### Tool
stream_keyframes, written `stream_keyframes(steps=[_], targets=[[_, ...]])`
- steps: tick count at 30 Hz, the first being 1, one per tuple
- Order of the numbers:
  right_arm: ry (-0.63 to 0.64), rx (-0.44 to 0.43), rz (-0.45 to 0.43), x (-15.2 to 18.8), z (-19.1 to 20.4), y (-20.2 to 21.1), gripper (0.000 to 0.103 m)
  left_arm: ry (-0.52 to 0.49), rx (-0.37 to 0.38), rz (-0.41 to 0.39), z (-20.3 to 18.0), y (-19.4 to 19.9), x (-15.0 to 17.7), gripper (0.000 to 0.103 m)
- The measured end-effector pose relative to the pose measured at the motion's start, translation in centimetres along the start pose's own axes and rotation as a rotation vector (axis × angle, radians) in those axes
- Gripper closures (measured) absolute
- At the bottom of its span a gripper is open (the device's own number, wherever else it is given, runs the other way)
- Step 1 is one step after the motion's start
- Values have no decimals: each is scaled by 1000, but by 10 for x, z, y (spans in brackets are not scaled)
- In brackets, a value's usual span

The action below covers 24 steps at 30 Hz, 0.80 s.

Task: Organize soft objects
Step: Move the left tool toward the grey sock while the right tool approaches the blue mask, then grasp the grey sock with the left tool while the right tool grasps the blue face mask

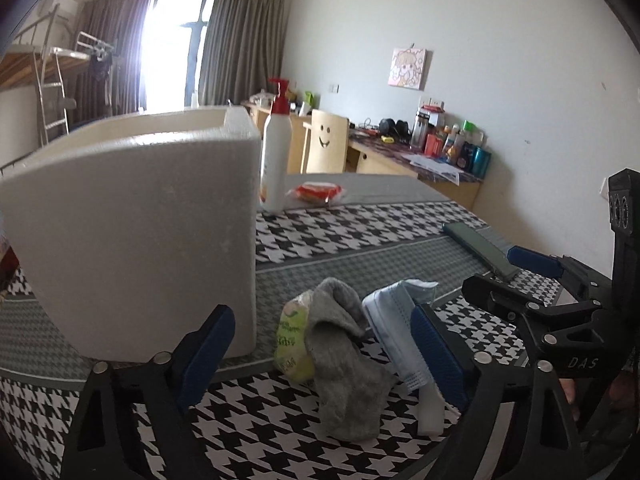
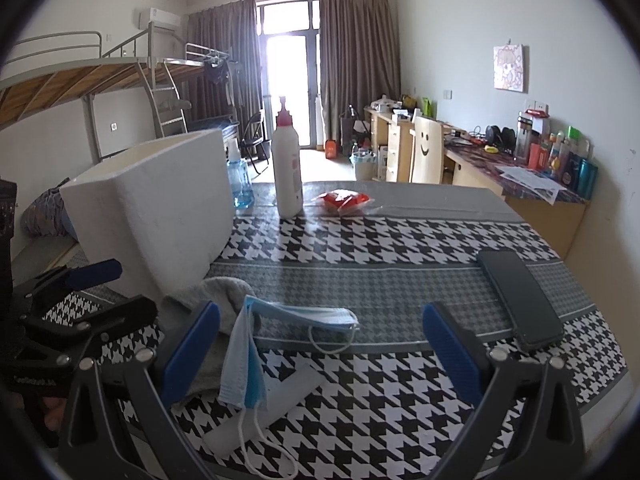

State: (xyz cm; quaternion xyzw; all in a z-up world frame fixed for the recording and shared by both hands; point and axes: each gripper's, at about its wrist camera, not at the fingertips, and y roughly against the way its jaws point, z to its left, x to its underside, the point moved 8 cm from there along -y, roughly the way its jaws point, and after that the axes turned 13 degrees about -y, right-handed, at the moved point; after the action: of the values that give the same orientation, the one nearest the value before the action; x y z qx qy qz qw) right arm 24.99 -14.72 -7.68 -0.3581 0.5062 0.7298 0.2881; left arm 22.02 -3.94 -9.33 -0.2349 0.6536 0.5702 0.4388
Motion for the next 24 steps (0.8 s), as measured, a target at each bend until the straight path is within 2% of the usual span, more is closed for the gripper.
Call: stream_keyframes(steps=[4, 12, 19, 21, 24], targets=[[-4, 1, 19, 4, -2, -5, 1, 5, 10, 24, -1, -6, 4, 20], [-15, 6, 49, 8, -7, -12, 1, 14, 37, 102, -6, -26, 14, 42], [-18, 0, 72, 12, -8, -18, 1, 6, 40, 143, -9, -35, 19, 46], [-19, -2, 79, 13, -7, -21, 1, 6, 45, 155, -10, -37, 20, 57], [-27, -5, 88, 15, -8, -23, 1, 6, 44, 155, -11, -39, 19, 64]])
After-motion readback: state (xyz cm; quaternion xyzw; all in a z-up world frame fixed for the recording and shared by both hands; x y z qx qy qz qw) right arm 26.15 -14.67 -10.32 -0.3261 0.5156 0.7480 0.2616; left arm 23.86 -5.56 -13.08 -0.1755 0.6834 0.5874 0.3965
